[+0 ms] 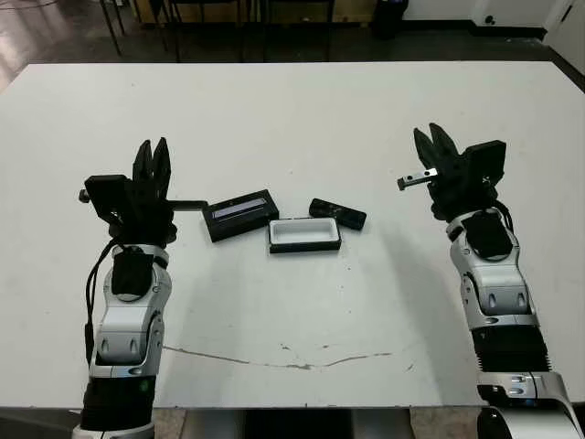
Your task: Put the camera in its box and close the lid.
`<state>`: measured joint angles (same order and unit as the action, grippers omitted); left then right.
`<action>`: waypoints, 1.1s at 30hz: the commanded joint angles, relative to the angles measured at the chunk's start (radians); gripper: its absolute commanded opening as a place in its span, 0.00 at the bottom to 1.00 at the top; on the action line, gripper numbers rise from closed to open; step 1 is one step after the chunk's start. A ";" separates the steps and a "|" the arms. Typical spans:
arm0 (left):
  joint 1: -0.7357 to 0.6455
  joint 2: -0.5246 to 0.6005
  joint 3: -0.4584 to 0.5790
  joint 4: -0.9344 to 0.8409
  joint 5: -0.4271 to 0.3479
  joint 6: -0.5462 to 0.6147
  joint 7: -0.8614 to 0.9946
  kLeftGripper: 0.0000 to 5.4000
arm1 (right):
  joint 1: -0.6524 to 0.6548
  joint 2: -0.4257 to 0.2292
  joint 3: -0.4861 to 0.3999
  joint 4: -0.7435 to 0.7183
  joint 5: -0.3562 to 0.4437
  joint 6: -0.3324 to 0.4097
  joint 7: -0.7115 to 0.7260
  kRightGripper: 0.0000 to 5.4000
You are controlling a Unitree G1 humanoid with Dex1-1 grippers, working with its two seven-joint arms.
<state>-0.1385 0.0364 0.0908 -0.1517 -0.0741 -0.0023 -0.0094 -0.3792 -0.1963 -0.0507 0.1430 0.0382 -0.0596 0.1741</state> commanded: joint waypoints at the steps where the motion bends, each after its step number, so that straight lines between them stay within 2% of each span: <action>1: 0.035 0.019 -0.006 -0.007 -0.004 0.015 -0.028 0.00 | 0.014 -0.003 0.005 -0.013 0.000 0.024 0.009 0.00; 11: 0.042 0.027 -0.006 -0.019 0.004 0.038 -0.037 0.00 | -0.006 -0.049 0.007 0.027 0.021 0.006 0.107 0.00; 19: 0.066 0.023 -0.001 -0.040 -0.007 0.027 -0.048 0.00 | -0.054 -0.202 0.006 0.038 0.086 0.038 0.363 0.00; 22: 0.071 0.023 -0.003 -0.049 -0.004 0.035 -0.048 0.00 | -0.073 -0.243 0.015 0.053 0.092 0.070 0.422 0.00; 24: 0.075 0.023 -0.004 -0.056 -0.004 0.040 -0.049 0.00 | -0.084 -0.272 0.025 0.056 0.104 0.125 0.477 0.00; 28: 0.081 0.024 -0.004 -0.059 -0.003 0.040 -0.049 0.00 | -0.108 -0.321 0.066 0.059 0.102 0.195 0.586 0.10; 33: 0.085 0.030 -0.001 -0.058 0.000 0.034 -0.054 0.00 | -0.141 -0.345 0.114 0.099 0.101 0.226 0.701 0.31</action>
<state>-0.0746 0.0484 0.0853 -0.2157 -0.0763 0.0185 -0.0579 -0.5056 -0.5236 0.0418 0.2205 0.1417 0.1438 0.8453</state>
